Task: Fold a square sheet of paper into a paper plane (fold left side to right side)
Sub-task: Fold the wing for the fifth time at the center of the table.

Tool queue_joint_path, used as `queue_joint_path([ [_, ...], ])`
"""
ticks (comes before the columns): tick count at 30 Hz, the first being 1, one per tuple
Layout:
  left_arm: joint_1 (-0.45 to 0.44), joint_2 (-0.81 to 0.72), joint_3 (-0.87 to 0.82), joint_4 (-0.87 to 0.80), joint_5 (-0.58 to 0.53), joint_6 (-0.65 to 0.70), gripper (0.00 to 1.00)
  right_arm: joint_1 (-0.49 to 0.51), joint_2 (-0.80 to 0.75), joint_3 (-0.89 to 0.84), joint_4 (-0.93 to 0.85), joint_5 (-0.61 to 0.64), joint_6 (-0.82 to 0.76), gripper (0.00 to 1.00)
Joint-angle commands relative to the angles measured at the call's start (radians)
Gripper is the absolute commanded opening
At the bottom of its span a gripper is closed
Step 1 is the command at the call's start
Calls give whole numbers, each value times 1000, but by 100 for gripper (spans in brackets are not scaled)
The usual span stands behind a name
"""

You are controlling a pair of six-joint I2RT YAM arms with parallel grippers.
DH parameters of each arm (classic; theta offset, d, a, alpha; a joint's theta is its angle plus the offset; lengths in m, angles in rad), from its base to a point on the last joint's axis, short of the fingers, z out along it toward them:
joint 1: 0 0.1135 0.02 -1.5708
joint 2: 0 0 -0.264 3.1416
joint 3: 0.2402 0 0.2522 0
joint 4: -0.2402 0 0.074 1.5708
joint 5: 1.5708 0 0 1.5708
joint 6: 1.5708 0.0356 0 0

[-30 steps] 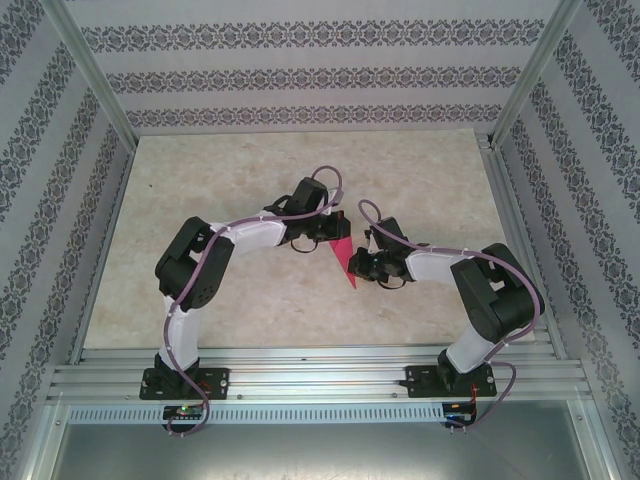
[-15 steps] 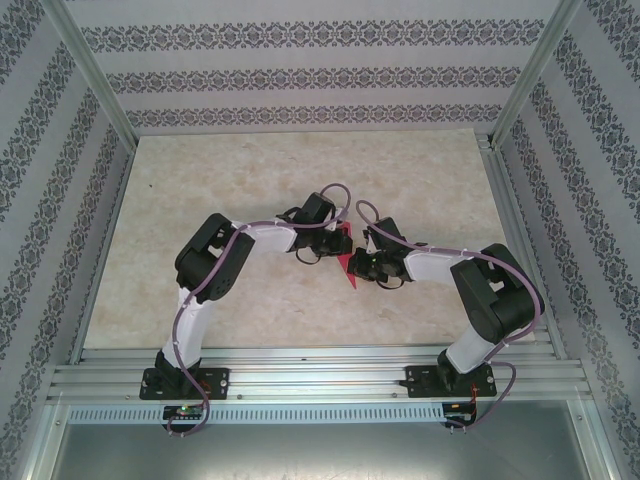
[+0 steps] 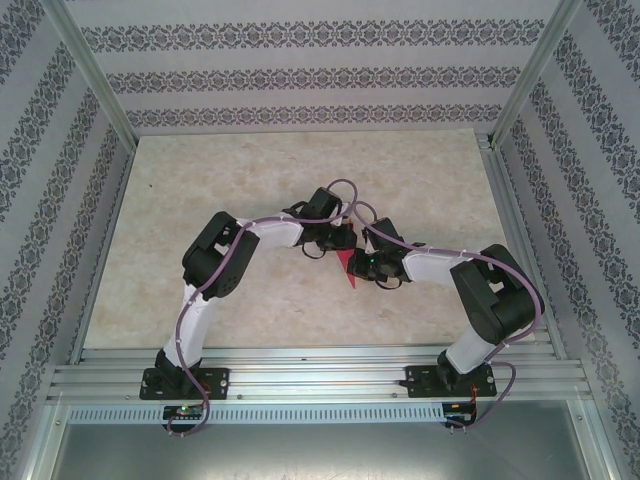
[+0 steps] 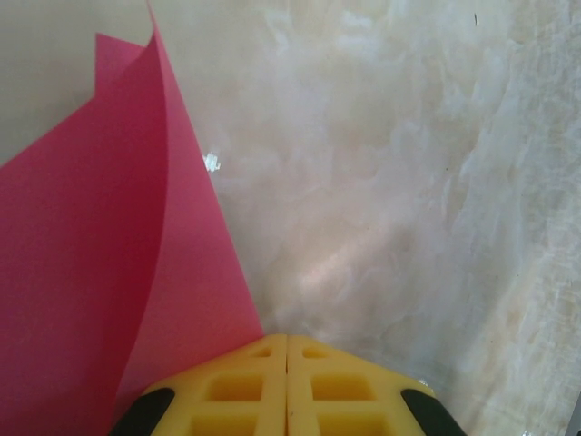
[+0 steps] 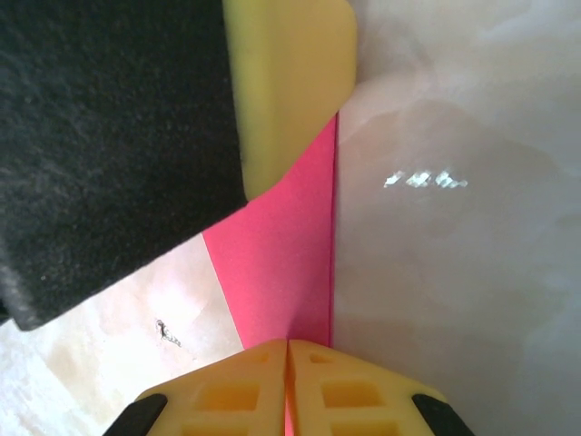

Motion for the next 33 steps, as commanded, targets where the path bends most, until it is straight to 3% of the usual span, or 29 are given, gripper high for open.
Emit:
queue_joint_path([
  [1,49,57,53,-6,-113,62,9,12,55,-52,-200,83,-18,10],
  [21,128,180,258,-79,-117,114,11,13,56,-55,-205,78,-20,10],
  [33,167,333,545,-254,-135,158,13,13,55,-61,-204,78,-25,10],
])
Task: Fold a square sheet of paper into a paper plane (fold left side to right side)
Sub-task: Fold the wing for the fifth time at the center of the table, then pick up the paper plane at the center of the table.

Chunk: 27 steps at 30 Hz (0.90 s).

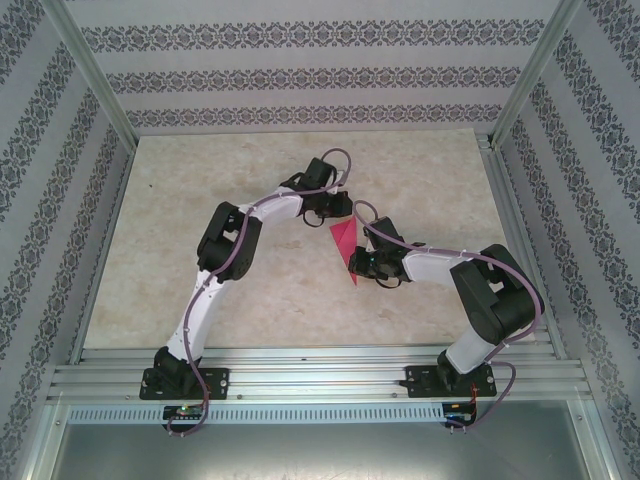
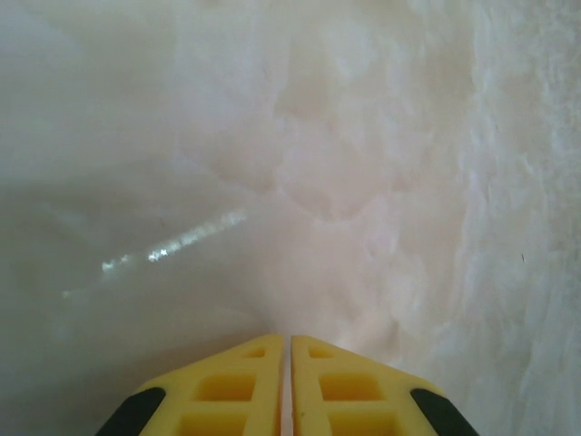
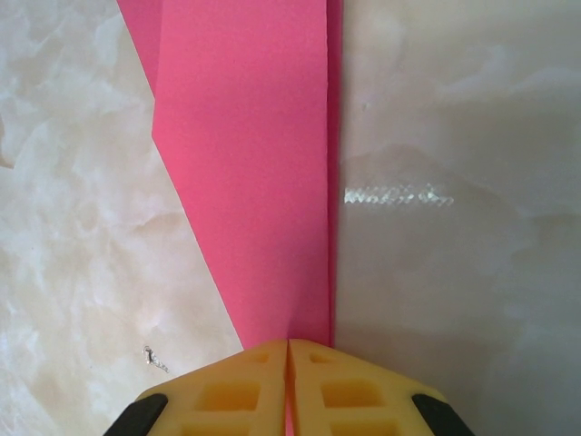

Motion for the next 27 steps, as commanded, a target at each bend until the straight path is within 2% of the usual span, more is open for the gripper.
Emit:
queue_joint_path([
  [1,47,78,83,-87,-99,59,13,13,53,-64,-218,29,-21,10],
  [5,57,58,87,-83,-86,55,14,11,36,-58,-205,18,-28,10],
  [9,66,-32,24,-71,-89,75,16,0,-35,-24,-189,2,-57,12],
  [12,80,-139,-84,-24,-97,77,19,-10,-112,33,-247,40,-88,15],
  [18,116,-436,-412,104,-141,75,30,-1,-235,159,-427,200,-183,30],
  [21,129,-578,-572,151,-171,61,35,40,-224,217,-497,291,-218,31],
  [27,138,-835,-846,191,-278,17,45,219,-88,375,-601,478,-234,32],
])
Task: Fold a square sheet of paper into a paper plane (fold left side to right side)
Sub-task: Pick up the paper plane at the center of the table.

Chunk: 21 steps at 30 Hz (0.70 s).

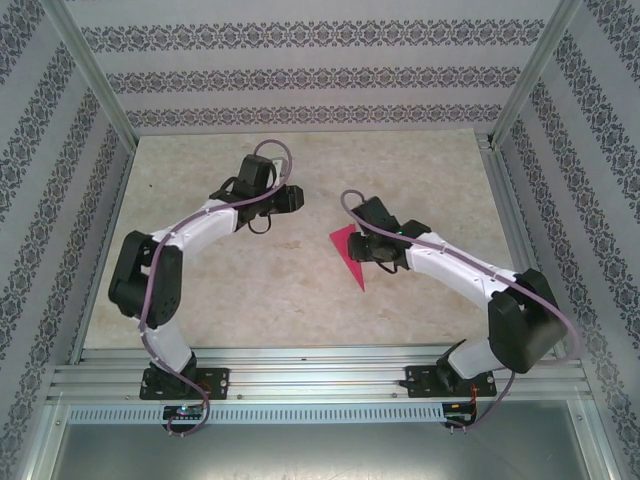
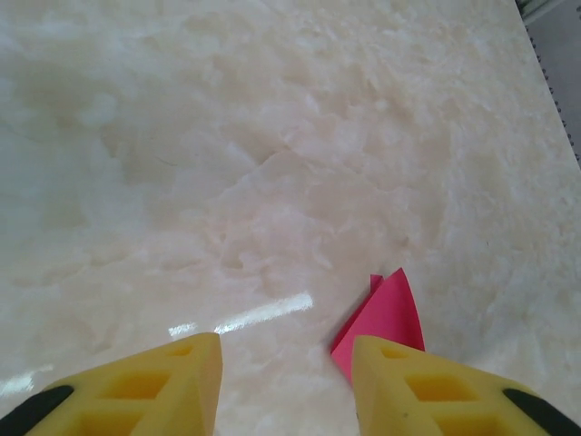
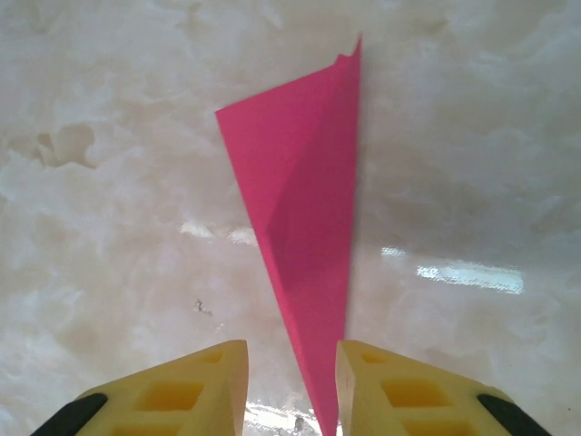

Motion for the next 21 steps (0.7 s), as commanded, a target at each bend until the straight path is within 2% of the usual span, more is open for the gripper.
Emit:
queue_joint_path([
  [1,7,-99,-121,47,-106,-33,47,90,97,89,-109,158,-41,32],
  [5,17,-242,-265,33,-223,-82,55,164,242,197,-156,201,-47,33],
  [10,32,-379,-389,-12,-327,-105,62,186,396,313,-255,277,-50,33],
  [15,33,-463,-476,-35,-349,-123,65,184,470,340,-290,328,-57,34],
  [21,33,-487,-497,-50,-358,-129,67,167,507,343,-321,366,-58,36],
])
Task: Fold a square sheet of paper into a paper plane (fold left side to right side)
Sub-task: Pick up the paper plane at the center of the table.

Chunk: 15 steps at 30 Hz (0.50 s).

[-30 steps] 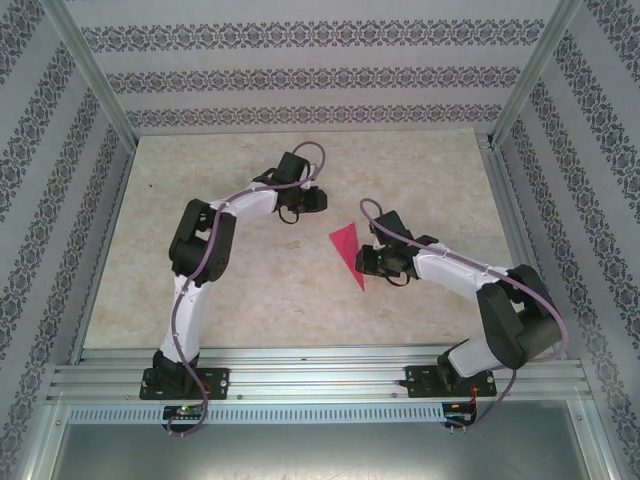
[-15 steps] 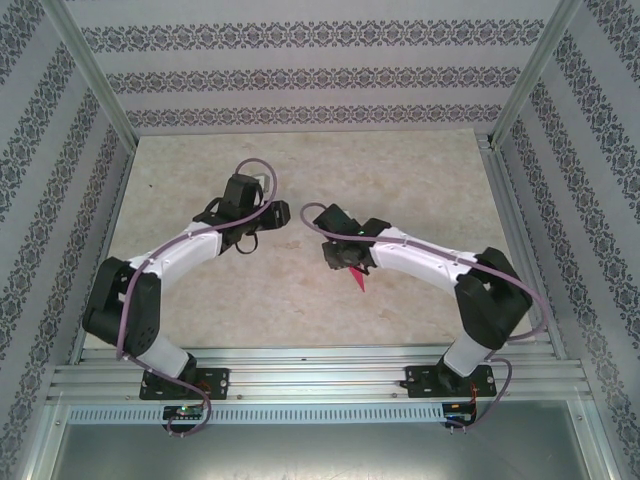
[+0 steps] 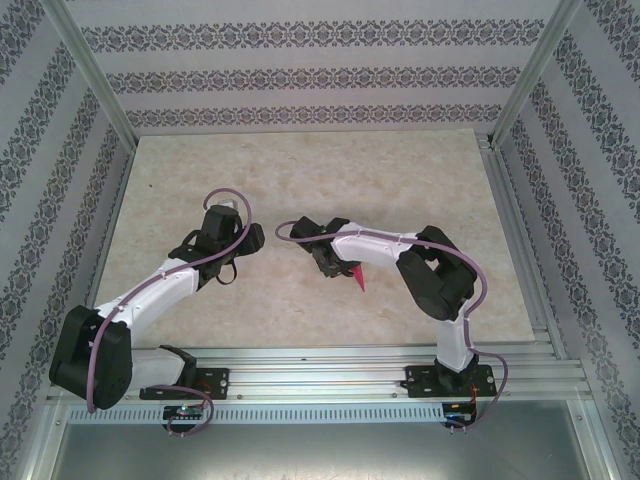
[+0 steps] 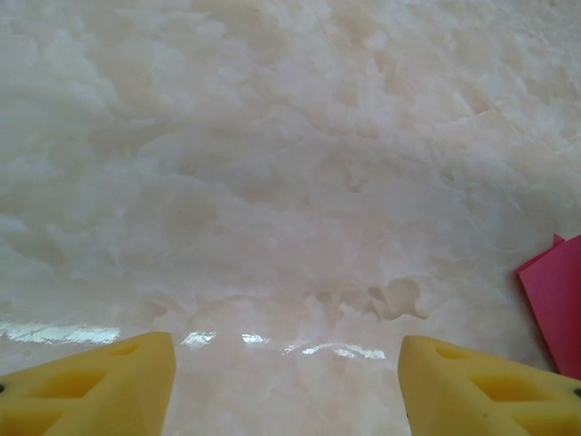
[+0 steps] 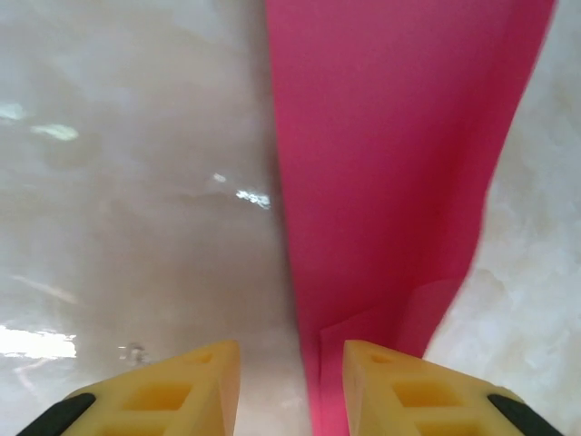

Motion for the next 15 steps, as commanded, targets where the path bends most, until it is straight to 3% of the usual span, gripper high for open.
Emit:
queue_joint_path([
  [1,11,-18,1,-25,-30,-16,67,-21,9,12,-36,54,-15,36],
  [15,12,27,28,-32,-13,-15,68,-73,-19,-53,-9,21,-24,35],
])
